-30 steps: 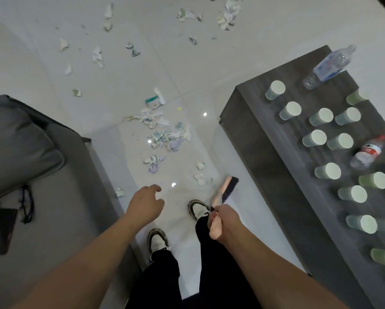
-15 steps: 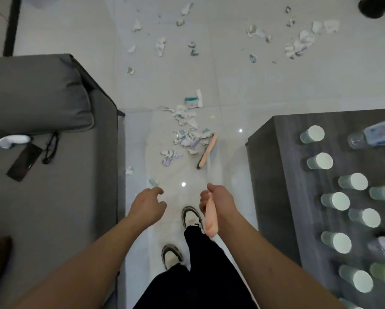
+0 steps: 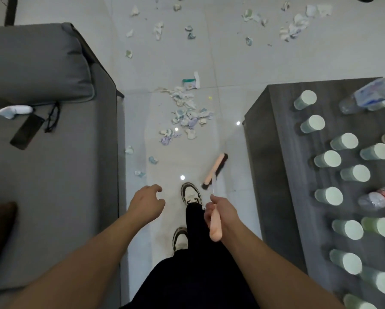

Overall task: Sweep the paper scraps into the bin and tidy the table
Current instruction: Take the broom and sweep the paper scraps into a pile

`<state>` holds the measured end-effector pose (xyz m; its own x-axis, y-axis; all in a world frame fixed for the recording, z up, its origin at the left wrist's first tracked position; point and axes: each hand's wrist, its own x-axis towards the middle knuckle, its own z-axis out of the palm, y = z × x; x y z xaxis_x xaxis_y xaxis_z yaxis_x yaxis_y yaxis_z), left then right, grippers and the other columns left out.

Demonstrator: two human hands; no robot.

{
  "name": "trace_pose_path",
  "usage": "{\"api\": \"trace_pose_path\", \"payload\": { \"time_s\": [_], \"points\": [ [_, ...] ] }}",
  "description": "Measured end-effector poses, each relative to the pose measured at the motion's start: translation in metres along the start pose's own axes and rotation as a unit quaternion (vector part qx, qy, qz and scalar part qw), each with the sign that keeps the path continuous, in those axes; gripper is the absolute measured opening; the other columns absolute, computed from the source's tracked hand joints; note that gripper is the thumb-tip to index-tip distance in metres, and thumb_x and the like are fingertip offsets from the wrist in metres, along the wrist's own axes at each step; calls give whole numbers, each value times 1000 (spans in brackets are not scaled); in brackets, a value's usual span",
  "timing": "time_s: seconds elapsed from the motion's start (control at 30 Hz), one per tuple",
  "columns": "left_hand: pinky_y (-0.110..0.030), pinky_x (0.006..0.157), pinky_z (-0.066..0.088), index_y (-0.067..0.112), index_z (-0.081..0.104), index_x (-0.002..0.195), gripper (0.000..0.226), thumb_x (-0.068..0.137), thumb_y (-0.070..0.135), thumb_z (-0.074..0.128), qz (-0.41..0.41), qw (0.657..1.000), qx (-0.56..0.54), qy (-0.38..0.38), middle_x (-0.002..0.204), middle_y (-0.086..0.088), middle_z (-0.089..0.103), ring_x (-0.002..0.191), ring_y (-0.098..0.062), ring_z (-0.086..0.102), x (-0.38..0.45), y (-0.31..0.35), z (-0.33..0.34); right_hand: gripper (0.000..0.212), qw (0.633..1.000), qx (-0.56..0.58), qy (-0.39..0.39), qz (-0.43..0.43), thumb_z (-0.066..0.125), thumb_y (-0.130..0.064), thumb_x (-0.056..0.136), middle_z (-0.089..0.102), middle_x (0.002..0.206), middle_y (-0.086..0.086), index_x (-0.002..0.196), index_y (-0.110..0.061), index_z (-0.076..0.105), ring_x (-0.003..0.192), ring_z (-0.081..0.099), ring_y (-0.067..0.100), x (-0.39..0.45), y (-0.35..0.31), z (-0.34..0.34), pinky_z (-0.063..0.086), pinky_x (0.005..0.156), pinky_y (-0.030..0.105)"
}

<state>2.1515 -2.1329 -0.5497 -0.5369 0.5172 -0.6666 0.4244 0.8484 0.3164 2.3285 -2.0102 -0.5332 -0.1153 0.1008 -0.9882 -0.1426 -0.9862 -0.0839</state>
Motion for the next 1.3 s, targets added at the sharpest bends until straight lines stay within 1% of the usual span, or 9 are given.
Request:
{"api": "trace_pose_path", "payload": {
  "time_s": [0.23,0.37,0.47,0.57,0.67,0.87,0.93,1.1,1.3],
  "points": [
    [-25,80,36,21,53,133,47,86,23,54,54,998,26,-35,128,-4,54,112,-21,52,-49,-3,44,28,980,-172,25,-100,61,-18,93,51,63,8,120,-9,58,40,44,14,-34,37,-75,38,37,22],
    [-25,81,36,21,52,133,47,86,23,54,72,996,32,-46,128,-4,54,114,-21,52,-62,2,62,54,902,-388,100,-163,53,-13,89,66,89,14,143,-19,48,40,52,19,-37,63,-113,43,40,25],
    [-25,82,36,21,52,133,47,86,23,54,77,995,33,-48,129,-5,54,116,-22,51,-66,5,72,31,809,-537,119,-207,49,-9,87,68,96,11,114,-14,63,44,60,15,-37,77,-136,48,40,26],
    [-26,83,37,21,52,133,48,85,23,54,76,996,28,-42,129,-5,54,116,-23,51,-66,5,78,45,691,-686,93,-208,48,-13,90,63,127,9,134,-11,56,100,67,16,-23,85,-149,47,75,17],
    [-27,84,38,22,51,134,48,85,24,53,64,997,18,-33,131,-4,52,116,-22,50,-66,-5,83,45,655,-724,74,-201,48,-11,87,62,128,6,131,-11,58,115,61,25,0,83,-147,42,83,20],
    [-27,81,38,24,50,134,46,88,27,51,6,1000,6,2,132,-1,52,110,-19,53,-77,-58,86,29,604,-749,63,-265,48,-10,92,63,112,17,118,-3,60,98,65,32,42,44,-83,49,77,29],
    [-27,82,40,24,50,134,46,89,27,52,-28,1000,0,0,133,-1,52,110,-19,54,-85,-73,82,14,619,-732,53,-279,47,-8,93,61,96,14,102,-2,56,88,66,33,33,39,-46,46,63,28],
    [-28,86,44,20,50,134,46,89,24,53,-89,993,-80,4,134,-5,52,113,-21,53,-92,-93,60,22,809,-554,-22,-194,44,2,87,40,67,7,72,-14,39,35,41,17,-22,47,25,37,38,22],
    [-28,84,43,20,53,132,46,86,24,55,-91,982,-152,68,132,-6,53,112,-21,53,-82,-104,5,12,845,-528,-74,-27,52,-10,96,48,60,8,104,-1,53,40,39,12,-55,66,77,31,35,19]
  ]
}}
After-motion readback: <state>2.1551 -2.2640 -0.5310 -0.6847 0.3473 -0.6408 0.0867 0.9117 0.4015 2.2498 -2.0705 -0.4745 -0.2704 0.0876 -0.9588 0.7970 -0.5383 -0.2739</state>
